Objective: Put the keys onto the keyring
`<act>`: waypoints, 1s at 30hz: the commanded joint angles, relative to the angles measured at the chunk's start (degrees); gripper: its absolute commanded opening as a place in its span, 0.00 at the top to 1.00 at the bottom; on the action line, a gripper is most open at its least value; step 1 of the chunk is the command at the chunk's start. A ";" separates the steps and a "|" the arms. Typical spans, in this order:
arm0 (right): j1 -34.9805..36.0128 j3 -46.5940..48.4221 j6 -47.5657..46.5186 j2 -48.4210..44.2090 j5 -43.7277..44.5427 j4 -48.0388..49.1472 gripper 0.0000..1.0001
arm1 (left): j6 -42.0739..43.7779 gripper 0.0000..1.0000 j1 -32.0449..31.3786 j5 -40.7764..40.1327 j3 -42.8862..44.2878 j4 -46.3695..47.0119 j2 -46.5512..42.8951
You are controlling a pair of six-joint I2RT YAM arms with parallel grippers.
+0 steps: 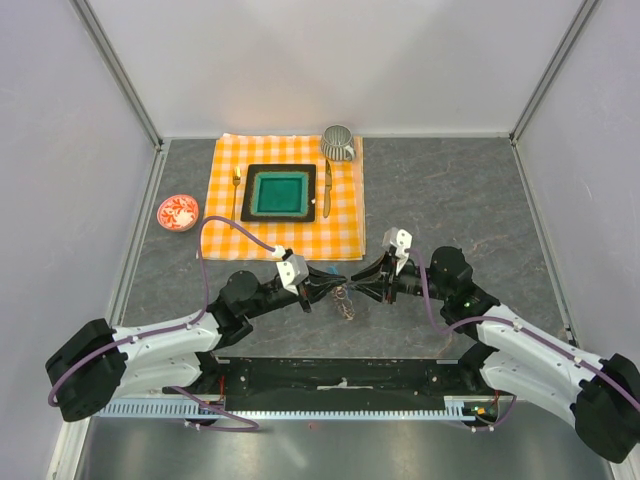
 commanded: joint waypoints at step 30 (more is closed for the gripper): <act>-0.10 5.00 -4.86 2.68 -7.61 -1.02 1.00 | 1.96 0.98 -0.10 2.62 0.59 3.34 -3.69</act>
